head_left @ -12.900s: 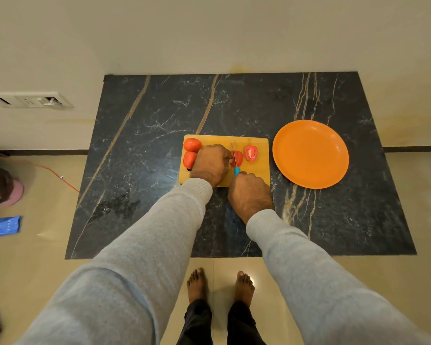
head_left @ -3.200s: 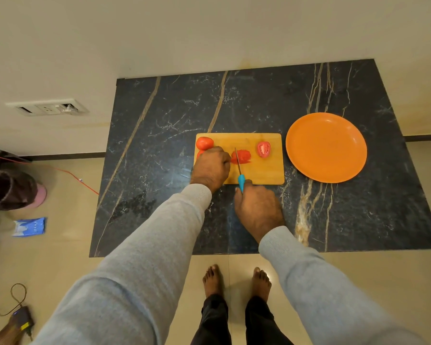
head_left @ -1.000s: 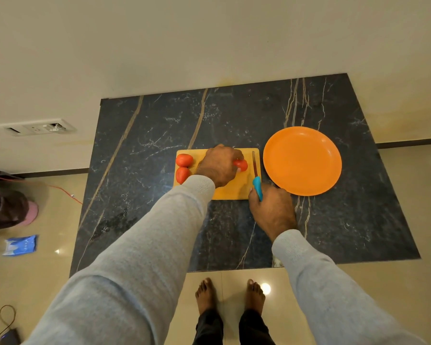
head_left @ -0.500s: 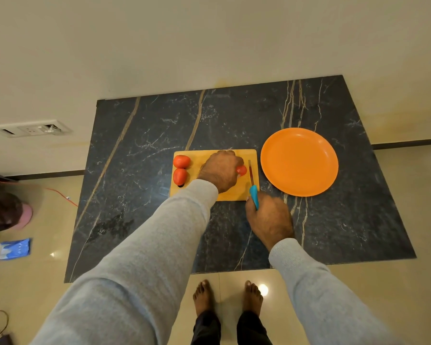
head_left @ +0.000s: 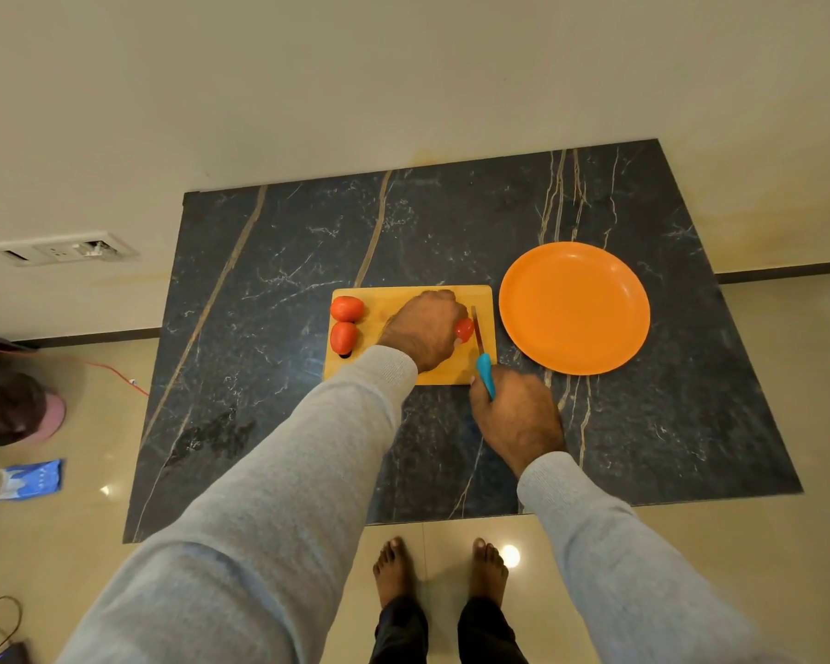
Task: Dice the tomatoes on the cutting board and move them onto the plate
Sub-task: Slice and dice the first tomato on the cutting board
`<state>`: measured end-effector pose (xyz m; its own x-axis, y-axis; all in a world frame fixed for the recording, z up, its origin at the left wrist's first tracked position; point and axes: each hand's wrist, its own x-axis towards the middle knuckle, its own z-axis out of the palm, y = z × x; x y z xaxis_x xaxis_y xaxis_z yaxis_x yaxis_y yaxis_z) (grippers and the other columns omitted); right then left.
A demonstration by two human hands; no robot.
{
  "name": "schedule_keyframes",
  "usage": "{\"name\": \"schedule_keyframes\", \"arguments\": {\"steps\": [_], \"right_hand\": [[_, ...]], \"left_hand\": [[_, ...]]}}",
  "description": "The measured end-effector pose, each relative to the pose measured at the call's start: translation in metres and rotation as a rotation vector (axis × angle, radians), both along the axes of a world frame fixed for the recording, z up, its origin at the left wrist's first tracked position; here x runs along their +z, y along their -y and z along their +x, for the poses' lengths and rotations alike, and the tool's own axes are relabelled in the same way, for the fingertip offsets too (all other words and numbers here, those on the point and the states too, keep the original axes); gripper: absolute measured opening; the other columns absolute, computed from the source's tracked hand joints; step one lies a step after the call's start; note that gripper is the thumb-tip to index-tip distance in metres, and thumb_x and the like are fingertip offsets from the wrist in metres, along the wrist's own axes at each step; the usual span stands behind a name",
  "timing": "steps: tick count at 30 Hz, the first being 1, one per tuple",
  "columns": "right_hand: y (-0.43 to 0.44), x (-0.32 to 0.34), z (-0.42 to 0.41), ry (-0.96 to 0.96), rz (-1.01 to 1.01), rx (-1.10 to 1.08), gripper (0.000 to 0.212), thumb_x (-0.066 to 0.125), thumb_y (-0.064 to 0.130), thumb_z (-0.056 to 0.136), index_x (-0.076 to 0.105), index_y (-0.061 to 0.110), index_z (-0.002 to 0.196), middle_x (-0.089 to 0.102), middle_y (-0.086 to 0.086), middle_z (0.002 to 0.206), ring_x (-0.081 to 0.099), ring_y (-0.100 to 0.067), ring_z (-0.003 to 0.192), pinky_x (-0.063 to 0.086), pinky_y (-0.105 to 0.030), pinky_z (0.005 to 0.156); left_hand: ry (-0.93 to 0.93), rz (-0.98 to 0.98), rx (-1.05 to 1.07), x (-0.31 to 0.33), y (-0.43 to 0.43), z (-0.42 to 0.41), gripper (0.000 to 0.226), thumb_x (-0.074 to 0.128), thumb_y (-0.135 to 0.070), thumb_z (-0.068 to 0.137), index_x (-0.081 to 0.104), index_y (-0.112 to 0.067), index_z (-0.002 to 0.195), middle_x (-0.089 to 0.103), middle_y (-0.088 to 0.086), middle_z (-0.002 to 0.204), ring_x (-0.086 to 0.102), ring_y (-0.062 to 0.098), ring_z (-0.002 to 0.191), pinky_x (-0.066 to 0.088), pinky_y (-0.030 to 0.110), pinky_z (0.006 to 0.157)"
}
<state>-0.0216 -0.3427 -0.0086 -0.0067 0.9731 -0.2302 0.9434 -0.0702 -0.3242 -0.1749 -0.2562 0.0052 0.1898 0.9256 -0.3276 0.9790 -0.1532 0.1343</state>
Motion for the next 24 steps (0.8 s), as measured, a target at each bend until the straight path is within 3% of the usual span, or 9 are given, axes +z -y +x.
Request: {"name": "schedule_keyframes", "arguments": {"steps": [6, 9, 13, 18, 24], "right_hand": [[0.0011, -0.0008, 0.0006, -0.002, -0.008, -0.006, 0.046, 0.042, 0.058, 0.100, 0.066, 0.019, 0.103, 0.063, 0.000, 0.080, 0.062, -0.016, 0.072, 0.059, -0.033, 0.066], [-0.0008, -0.0016, 0.0018, -0.011, -0.013, -0.003, 0.046, 0.041, 0.057, 0.100, 0.065, 0.019, 0.100, 0.061, 0.000, 0.078, 0.060, -0.017, 0.069, 0.053, -0.030, 0.060], [-0.0024, -0.0015, 0.0010, -0.009, -0.002, -0.006, 0.044, 0.041, 0.057, 0.099, 0.064, 0.020, 0.096, 0.059, 0.000, 0.074, 0.059, -0.018, 0.066, 0.054, -0.033, 0.058], [-0.0013, 0.0000, -0.0009, 0.003, -0.028, -0.012, 0.043, 0.042, 0.057, 0.100, 0.064, 0.020, 0.098, 0.059, 0.001, 0.075, 0.060, -0.016, 0.068, 0.057, -0.035, 0.061], [-0.0009, 0.0007, -0.0028, 0.010, -0.006, 0.007, 0.045, 0.040, 0.057, 0.100, 0.065, 0.019, 0.100, 0.060, 0.001, 0.075, 0.061, -0.016, 0.068, 0.059, -0.036, 0.063]], "left_hand": [[0.021, 0.051, 0.087, -0.0025, 0.0026, 0.0045, 0.046, 0.060, -0.047, 0.103, 0.061, -0.018, 0.139, 0.063, 0.005, 0.134, 0.060, 0.027, 0.121, 0.053, 0.043, 0.107], [0.084, 0.050, 0.039, 0.0015, 0.0024, 0.0005, 0.049, 0.068, -0.037, 0.101, 0.057, -0.021, 0.146, 0.058, 0.003, 0.144, 0.054, 0.027, 0.133, 0.049, 0.044, 0.112], [0.068, 0.023, -0.028, 0.0007, 0.0000, -0.0039, 0.051, 0.072, -0.019, 0.097, 0.058, -0.021, 0.147, 0.059, 0.003, 0.142, 0.054, 0.027, 0.132, 0.051, 0.044, 0.110], [0.036, 0.048, 0.033, -0.0025, -0.0002, 0.0010, 0.046, 0.067, -0.035, 0.102, 0.060, -0.019, 0.145, 0.060, 0.004, 0.142, 0.056, 0.027, 0.131, 0.049, 0.044, 0.111], [0.075, 0.053, 0.118, -0.0074, 0.0021, 0.0001, 0.043, 0.065, -0.037, 0.103, 0.063, -0.021, 0.143, 0.065, 0.003, 0.138, 0.062, 0.027, 0.124, 0.051, 0.044, 0.110]]}}
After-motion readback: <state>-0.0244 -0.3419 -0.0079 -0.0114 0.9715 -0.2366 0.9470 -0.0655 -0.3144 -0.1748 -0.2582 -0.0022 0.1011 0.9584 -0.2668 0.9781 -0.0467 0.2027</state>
